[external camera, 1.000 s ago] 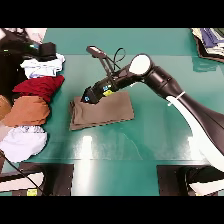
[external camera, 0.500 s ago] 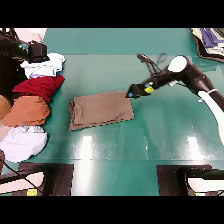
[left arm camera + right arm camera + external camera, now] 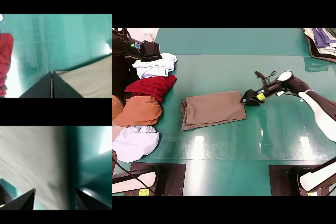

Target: Fold the shirts.

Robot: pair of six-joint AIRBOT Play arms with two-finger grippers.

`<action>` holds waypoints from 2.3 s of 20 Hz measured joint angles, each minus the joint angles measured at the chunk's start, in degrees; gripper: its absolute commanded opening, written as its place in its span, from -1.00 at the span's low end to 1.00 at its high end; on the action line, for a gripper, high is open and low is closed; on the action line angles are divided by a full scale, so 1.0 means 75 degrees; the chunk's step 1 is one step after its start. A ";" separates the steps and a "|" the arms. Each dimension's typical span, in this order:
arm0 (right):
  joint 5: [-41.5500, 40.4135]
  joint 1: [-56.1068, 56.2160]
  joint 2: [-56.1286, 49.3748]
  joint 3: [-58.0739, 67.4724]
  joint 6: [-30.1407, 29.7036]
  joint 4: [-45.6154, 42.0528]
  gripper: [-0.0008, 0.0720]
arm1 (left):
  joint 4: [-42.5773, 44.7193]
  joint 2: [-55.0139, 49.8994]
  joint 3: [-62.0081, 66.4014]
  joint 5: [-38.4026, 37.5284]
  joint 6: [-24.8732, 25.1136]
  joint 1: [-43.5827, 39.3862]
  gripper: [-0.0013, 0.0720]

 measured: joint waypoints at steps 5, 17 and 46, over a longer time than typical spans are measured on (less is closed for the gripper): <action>0.0154 0.0714 -0.0819 0.0816 -0.0137 0.0440 -0.68 | -0.0012 -0.0026 0.0000 0.0058 0.0000 0.0000 -0.90; 0.0242 -0.0463 0.0530 0.1396 -0.0364 -0.0463 -0.94 | -0.0898 -0.0026 0.0000 0.0329 0.0000 -0.0807 -0.90; 0.0726 -1.0270 0.5295 -0.1932 0.1070 -0.3311 0.47 | -0.1008 -0.0026 0.0000 0.0627 -0.0009 -0.1556 -0.89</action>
